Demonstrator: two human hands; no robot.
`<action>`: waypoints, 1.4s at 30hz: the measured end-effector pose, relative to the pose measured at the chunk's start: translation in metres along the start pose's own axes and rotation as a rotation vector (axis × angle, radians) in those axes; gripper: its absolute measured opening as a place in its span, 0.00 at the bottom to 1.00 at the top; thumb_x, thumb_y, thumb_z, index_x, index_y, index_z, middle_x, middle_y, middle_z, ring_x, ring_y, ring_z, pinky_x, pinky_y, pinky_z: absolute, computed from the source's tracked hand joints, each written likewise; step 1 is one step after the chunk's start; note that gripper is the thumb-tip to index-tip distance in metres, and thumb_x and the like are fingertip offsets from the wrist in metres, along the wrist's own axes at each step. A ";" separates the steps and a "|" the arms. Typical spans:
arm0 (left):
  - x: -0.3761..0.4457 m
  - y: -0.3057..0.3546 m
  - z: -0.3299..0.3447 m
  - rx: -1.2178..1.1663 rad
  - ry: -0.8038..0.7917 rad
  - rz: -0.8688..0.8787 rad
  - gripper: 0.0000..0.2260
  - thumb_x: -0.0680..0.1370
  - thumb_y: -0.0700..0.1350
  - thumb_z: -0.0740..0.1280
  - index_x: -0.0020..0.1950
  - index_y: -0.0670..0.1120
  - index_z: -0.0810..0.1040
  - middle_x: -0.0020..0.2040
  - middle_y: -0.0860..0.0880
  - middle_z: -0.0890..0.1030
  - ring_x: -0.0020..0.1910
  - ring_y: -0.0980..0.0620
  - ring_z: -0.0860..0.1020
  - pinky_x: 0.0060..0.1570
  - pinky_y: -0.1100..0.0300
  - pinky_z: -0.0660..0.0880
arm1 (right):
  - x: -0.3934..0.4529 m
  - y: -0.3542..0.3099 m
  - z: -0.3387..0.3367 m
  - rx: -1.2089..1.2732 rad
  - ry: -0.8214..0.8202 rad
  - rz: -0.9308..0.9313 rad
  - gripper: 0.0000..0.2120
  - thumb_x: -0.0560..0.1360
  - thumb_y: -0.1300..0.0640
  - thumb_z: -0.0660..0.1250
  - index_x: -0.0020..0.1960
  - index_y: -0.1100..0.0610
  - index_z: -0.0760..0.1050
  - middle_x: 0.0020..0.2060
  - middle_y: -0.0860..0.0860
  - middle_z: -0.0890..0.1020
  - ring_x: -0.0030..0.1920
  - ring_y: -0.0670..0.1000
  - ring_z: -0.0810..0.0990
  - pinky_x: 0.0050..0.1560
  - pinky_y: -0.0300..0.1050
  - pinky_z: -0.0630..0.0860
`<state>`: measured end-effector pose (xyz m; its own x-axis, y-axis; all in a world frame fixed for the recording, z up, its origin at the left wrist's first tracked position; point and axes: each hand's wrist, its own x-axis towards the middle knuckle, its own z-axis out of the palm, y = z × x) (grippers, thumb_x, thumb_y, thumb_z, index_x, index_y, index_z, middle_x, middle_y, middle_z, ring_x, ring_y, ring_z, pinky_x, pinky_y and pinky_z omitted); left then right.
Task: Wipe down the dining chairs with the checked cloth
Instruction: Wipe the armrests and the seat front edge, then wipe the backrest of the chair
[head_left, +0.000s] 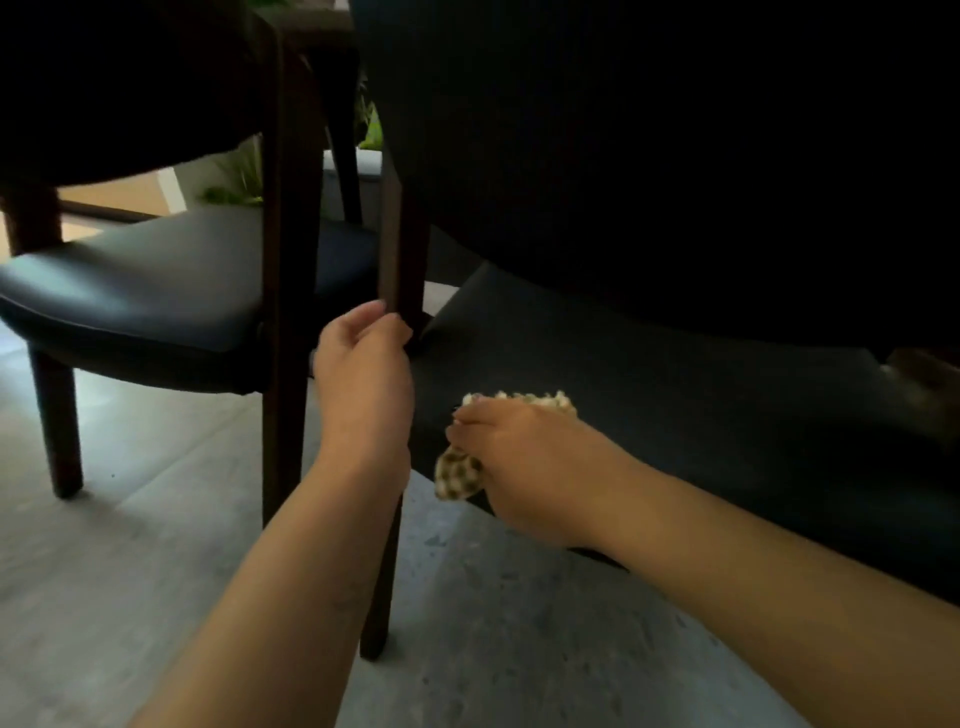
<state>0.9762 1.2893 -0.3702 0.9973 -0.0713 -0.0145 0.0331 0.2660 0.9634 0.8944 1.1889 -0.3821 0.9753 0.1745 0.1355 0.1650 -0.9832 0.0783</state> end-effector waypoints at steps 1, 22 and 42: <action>0.004 0.012 -0.001 -0.011 -0.056 0.004 0.13 0.79 0.40 0.63 0.62 0.50 0.76 0.54 0.51 0.82 0.55 0.55 0.79 0.56 0.56 0.75 | 0.008 -0.003 -0.007 0.004 -0.003 0.020 0.19 0.79 0.58 0.59 0.69 0.53 0.69 0.68 0.48 0.68 0.66 0.50 0.68 0.66 0.46 0.67; 0.041 0.078 0.026 -1.018 -0.748 -0.711 0.25 0.83 0.58 0.53 0.67 0.42 0.76 0.60 0.39 0.81 0.56 0.41 0.82 0.49 0.50 0.79 | 0.021 -0.046 -0.238 -0.969 0.381 -0.005 0.25 0.77 0.51 0.56 0.68 0.64 0.71 0.66 0.66 0.72 0.69 0.70 0.64 0.71 0.68 0.53; 0.038 0.054 0.029 -1.056 -0.792 -0.641 0.19 0.84 0.49 0.54 0.67 0.42 0.76 0.64 0.40 0.78 0.65 0.42 0.76 0.70 0.47 0.67 | 0.137 -0.049 -0.187 -1.262 -0.086 0.029 0.22 0.82 0.58 0.50 0.71 0.69 0.62 0.69 0.69 0.64 0.71 0.71 0.59 0.72 0.64 0.53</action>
<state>1.0141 1.2733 -0.3112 0.5105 -0.8504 0.1278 0.8253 0.5262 0.2048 0.9924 1.2712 -0.1831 0.9904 0.1029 0.0923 -0.0649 -0.2433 0.9678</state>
